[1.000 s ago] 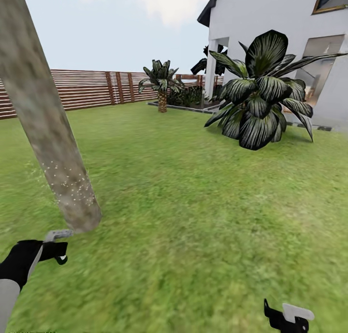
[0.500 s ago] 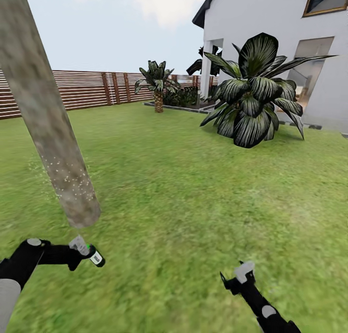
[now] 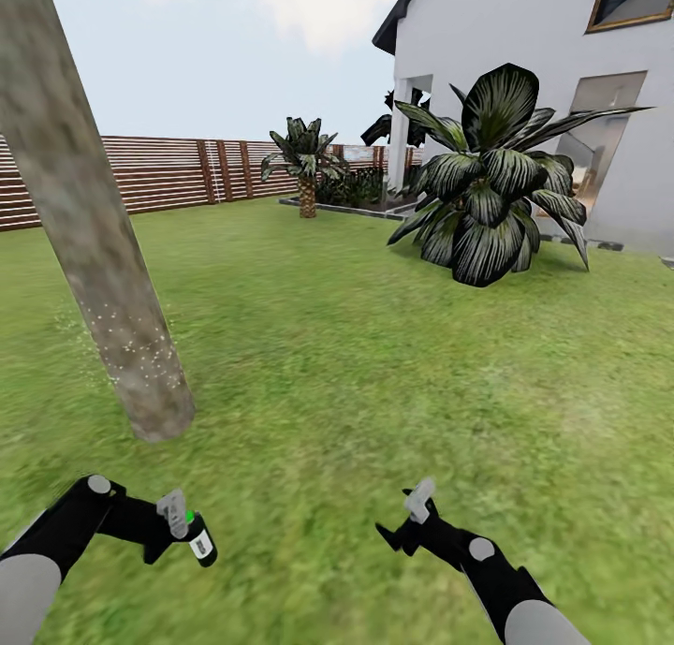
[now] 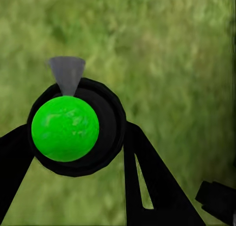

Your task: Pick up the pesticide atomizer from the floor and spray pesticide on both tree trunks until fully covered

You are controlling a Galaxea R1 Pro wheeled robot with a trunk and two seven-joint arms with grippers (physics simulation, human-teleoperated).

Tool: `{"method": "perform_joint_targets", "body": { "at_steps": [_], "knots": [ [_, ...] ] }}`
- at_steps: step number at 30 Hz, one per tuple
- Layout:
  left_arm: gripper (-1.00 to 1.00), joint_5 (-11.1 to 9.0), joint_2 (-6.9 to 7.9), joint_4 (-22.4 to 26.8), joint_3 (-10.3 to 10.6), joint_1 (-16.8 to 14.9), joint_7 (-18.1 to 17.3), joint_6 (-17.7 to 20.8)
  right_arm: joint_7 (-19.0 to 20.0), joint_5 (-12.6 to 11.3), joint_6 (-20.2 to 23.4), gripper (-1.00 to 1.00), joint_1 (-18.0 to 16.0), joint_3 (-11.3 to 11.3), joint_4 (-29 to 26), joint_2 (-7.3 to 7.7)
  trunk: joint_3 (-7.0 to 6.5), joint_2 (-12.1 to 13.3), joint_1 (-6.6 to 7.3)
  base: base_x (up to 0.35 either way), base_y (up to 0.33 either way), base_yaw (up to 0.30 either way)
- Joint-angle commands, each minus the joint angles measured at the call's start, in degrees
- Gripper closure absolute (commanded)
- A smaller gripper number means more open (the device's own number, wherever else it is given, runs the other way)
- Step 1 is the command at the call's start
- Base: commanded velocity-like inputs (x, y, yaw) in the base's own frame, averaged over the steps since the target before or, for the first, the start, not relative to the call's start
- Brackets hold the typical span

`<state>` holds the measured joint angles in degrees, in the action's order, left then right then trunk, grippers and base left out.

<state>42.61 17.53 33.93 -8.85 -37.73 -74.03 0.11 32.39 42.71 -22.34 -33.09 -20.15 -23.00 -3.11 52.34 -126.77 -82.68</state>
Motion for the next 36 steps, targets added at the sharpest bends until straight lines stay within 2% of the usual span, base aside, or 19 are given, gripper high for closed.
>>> {"method": "perform_joint_targets", "body": {
  "at_steps": [1,6,12,13,14,15,18,19,20,21,23,31,36],
  "knots": [
    [1.0,0.48,-0.39,0.02,-0.24,0.3,-0.21,-0.32,0.64,0.6,-0.25,-1.0,-0.04,-0.42,0.0,-0.39,0.05,-0.02,0.01,0.0,0.0,0.0],
    [1.0,0.79,-2.02,-0.12,1.3,0.87,0.87,-1.86,2.25,0.92,-0.25,-1.0,-0.27,0.72,-0.25,-2.02,0.05,-0.02,0.01,0.0,0.0,0.0],
    [1.0,0.89,-3.99,-0.15,3.23,0.6,2.86,-1.41,4.18,0.88,-0.16,-1.0,-0.93,2.67,-0.38,-3.97,0.05,-0.02,0.01,0.0,0.0,0.0],
    [1.0,0.91,-4.32,-0.12,3.54,0.58,3.19,-1.14,4.5,0.84,-0.18,1.0,-1.04,3.0,-0.38,-4.29,0.05,-0.02,0.01,0.0,0.0,0.0],
    [1.0,0.93,-4.64,-0.11,3.87,0.57,3.52,-0.82,4.82,0.83,-0.18,1.0,-1.09,3.32,-0.35,-4.62,0.05,-0.02,0.01,0.0,0.0,0.0],
    [1.0,1.03,-11.76,-0.1,9.37,0.56,4.32,-0.07,13.59,0.81,-0.21,1.0,-1.14,7.79,-0.32,-5.37,0.05,-0.02,0.01,0.0,0.0,0.0],
    [1.0,1.22,-12.06,-0.04,9.56,0.55,4.27,0.77,16.1,0.83,-0.24,1.0,-1.17,7.83,-0.3,-5.52,0.05,-0.02,0.01,0.0,0.0,0.0],
    [1.0,1.9,-12.31,-0.02,9.58,0.55,4.26,0.86,16.63,0.82,-0.24,1.0,-1.18,7.84,-0.3,-5.78,0.05,-0.02,0.01,0.0,0.0,0.0],
    [1.0,3.32,-12.57,-0.02,9.55,0.55,4.25,0.93,16.88,0.84,-0.24,1.0,-1.18,7.84,-0.3,-6.19,0.05,-0.02,0.01,0.0,0.0,0.0],
    [1.0,5.6,-12.88,-0.01,9.5,0.58,4.25,1.01,17.06,0.87,-0.24,1.0,-1.18,7.84,-0.28,-6.88,0.05,-0.02,0.01,0.0,0.0,0.0],
    [1.0,6.97,-13.19,-0.06,9.48,0.62,4.24,1.07,17.13,0.84,-0.25,1.0,-1.18,7.89,-0.23,-6.88,0.05,-0.02,0.01,0.0,0.0,0.0],
    [1.0,7.86,-14.29,-0.09,9.47,0.64,4.32,1.12,17.27,0.8,-0.25,1.0,-1.18,7.97,-0.21,-6.88,0.05,-0.02,0.01,0.0,0.0,0.0],
    [1.0,8.12,-14.63,-0.09,9.47,0.64,4.44,1.12,17.17,0.68,-0.25,1.0,-1.18,12.56,-0.29,-6.88,0.05,-0.02,0.01,0.0,0.0,0.0]
  ]
}}
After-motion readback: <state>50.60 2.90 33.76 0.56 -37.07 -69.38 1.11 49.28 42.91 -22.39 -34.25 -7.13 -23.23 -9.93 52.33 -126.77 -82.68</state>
